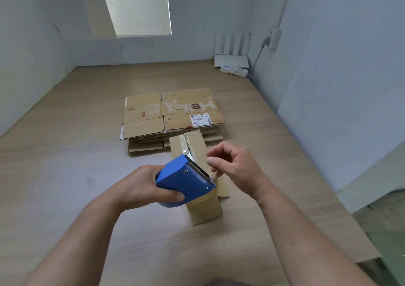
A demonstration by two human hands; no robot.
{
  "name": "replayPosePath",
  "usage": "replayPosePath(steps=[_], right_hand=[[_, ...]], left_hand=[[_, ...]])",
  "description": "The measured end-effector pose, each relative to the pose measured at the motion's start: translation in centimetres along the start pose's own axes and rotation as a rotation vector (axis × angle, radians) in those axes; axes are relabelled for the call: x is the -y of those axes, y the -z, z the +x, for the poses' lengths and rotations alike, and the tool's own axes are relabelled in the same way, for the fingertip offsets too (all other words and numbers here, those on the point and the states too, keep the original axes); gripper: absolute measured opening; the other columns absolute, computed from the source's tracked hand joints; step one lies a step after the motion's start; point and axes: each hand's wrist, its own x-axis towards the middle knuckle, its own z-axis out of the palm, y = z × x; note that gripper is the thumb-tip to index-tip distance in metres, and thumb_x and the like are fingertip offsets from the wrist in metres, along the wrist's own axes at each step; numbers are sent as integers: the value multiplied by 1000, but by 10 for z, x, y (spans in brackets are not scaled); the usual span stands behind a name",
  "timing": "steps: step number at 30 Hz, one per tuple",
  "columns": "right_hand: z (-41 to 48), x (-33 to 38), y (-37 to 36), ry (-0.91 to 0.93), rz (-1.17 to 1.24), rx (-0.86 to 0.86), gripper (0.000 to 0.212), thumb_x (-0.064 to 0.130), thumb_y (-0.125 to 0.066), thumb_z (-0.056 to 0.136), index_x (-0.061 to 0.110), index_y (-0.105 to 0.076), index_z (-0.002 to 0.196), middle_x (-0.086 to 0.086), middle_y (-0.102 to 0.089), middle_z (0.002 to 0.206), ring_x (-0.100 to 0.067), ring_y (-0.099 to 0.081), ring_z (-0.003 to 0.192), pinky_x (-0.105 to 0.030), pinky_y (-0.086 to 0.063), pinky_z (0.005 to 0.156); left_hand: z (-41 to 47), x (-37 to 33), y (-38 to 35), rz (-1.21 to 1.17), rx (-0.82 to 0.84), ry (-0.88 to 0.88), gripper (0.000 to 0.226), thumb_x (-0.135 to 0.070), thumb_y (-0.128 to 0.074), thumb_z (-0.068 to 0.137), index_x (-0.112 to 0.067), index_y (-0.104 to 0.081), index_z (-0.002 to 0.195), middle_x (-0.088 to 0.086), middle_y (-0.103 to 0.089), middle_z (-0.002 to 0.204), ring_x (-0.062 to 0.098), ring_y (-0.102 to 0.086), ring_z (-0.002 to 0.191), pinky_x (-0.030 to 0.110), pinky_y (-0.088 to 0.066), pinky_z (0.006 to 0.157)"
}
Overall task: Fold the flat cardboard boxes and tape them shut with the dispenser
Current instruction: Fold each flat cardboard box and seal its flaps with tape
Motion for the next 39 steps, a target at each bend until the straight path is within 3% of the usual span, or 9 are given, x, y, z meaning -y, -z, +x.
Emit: replayPosePath(steps=[4, 7, 10, 17, 21, 26, 32, 39], right_hand=[[4, -2, -7, -21, -33, -52, 12, 8, -62, 89, 16, -60, 82, -2, -61, 73, -11, -59, 63, -28, -54, 60], [6, -5, -18, -44, -77, -99, 13, 10, -58, 92, 16, -57, 80, -2, -58, 71, -10, -56, 59, -23, -51, 55], [8, -8, -25, -72, -103, -183, 16, 10, -55, 94, 16, -53, 78, -1, -55, 69, -9, -53, 54, -22, -50, 51], [3, -16, -31, -174, -83, -271, 17, 7, -57, 92, 12, -56, 76, -2, -54, 66, -3, -51, 41, -20, -47, 44], [-4, -27, -5, -255, -85, -412, 17, 5, -58, 90, 8, -57, 73, -3, -54, 61, -12, -53, 42, -32, -54, 50], [-5, -41, -20, -344, -86, -411, 20, 4, -58, 89, 10, -55, 70, -5, -54, 59, -19, -49, 45, -25, -48, 44], [-4, -53, -23, -397, -71, -457, 19, 4, -56, 90, 9, -54, 71, -5, -53, 62, -18, -48, 45, -26, -48, 44], [0, -65, -23, -436, -107, -472, 19, 6, -57, 90, 10, -54, 72, -4, -55, 63, -18, -51, 43, -28, -49, 47]], left_hand=[[-4, -1, 4, -2, 11, 12, 34, -39, -83, 69, -34, -64, 96, -17, -70, 84, 6, -66, 82, 20, -50, 72], [-5, -2, 8, -1, -6, 41, 71, -77, -73, 35, -36, -65, 92, -15, -69, 84, 6, -65, 80, 19, -49, 68], [-1, 0, 11, 25, -51, 70, 91, -92, -62, 20, -35, -67, 91, -12, -69, 85, 10, -65, 80, 20, -49, 65], [-18, 5, 50, 135, 17, 134, 86, -87, -63, 30, -23, -72, 87, -4, -73, 82, 18, -69, 79, 28, -44, 70], [-37, 25, 74, 198, 49, 244, 105, -95, -58, 10, -19, -71, 81, -4, -73, 72, 17, -69, 71, 30, -43, 70], [-24, 43, 73, 254, 66, 337, 108, -97, -55, 9, -20, -70, 84, -4, -72, 71, 19, -69, 74, 32, -43, 70], [-9, 52, 64, 269, 115, 401, 91, -87, -58, 27, -21, -70, 89, -4, -74, 78, 15, -71, 75, 32, -51, 78], [3, 60, 56, 282, 125, 453, 78, -80, -60, 44, -20, -67, 93, -1, -71, 90, 17, -68, 82, 29, -46, 74]])
